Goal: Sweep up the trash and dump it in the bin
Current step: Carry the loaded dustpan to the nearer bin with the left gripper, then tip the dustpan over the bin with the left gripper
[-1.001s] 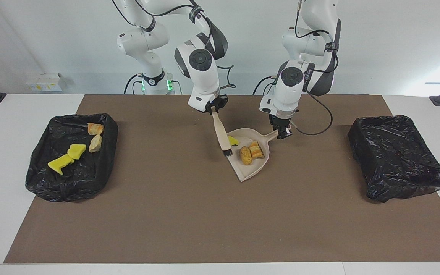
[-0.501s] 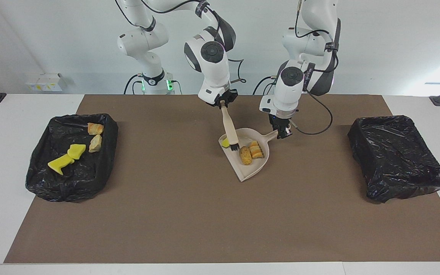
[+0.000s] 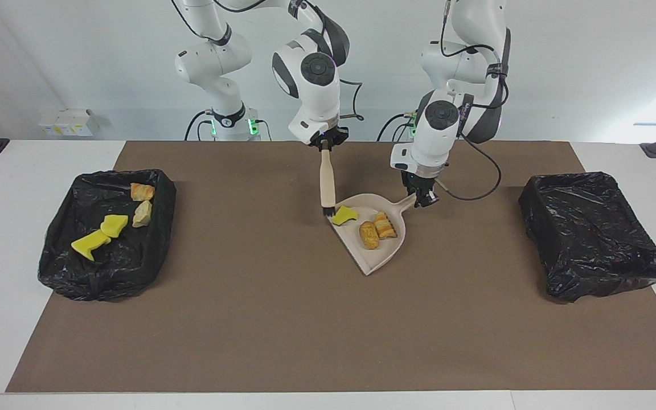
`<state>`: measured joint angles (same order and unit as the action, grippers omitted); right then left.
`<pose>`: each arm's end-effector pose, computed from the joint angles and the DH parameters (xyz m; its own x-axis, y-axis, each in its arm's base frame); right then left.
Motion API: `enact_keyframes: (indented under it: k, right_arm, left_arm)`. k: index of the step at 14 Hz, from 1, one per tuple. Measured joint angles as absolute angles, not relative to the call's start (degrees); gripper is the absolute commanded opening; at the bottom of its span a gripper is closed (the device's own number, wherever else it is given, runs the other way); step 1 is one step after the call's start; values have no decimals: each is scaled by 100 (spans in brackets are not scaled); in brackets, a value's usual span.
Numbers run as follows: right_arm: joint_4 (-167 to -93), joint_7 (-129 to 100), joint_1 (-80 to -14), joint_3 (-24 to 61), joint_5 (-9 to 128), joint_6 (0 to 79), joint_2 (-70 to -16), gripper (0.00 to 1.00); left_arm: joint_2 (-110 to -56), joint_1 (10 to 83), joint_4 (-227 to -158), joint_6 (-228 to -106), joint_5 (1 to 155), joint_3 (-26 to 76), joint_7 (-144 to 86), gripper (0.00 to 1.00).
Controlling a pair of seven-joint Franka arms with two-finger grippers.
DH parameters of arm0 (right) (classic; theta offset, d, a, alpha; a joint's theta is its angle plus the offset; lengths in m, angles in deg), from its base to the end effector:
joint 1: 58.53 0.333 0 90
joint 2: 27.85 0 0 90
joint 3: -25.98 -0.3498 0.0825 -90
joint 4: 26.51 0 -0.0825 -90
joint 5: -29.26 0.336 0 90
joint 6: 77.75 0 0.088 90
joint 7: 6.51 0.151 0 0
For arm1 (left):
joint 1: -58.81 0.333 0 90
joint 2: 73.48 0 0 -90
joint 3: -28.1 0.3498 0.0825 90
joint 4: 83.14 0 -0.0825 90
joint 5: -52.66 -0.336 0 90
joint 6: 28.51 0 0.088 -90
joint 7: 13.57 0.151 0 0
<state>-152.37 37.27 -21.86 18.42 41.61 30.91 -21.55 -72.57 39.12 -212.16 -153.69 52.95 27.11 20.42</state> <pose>0.2944 0.3224 0.4324 0.9622 -0.0816 -0.2600 -0.0815 -0.9966 0.0112 0.4418 -0.1672 0.3863 0.5798 -0.8138 -0.0403 -0.8133 -0.5810 0.0317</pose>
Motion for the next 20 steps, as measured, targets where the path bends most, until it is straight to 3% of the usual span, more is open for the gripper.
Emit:
enact_keyframes:
  k: [4, 9, 10, 11, 12, 16, 20]
  right_arm:
    - [-15509, 3798, -1780, 1836, 4164, 3573, -2153, 0]
    - [-15561, 3798, -1334, 1828, 4165, 3983, -2703, 0]
    - [-15561, 3798, -1309, 1828, 4165, 3994, -2785, 25]
    - [-15559, 3798, -1310, 1831, 4164, 3995, -2836, 86]
    - [-15555, 3798, -1311, 1836, 4161, 3991, -2855, 100]
    - [-15242, 3798, -1363, 1869, 4152, 3591, -2839, 100]
    - [-14570, 3615, -1791, 1912, 4021, 2775, -2776, 100]
  left_arm:
    - [-6864, 4907, -20860, -14796, 5372, 2761, 2168, 0]
    - [-6796, 5962, -20164, -14173, 5592, 2782, 2347, 0]
    - [-6809, 6190, -19980, -14007, 5703, 2785, 2465, 0]
    - [-6841, 6442, -19751, -13767, 5788, 2787, 2706, 0]
    - [-6911, 6699, -19476, -13477, 5829, 2789, 2992, 0]
    - [-7462, 7459, -18353, -12784, 5732, 2805, 4127, 0]
    - [-7753, 8109, -17906, -12444, 5518, 2816, 4970, 0]
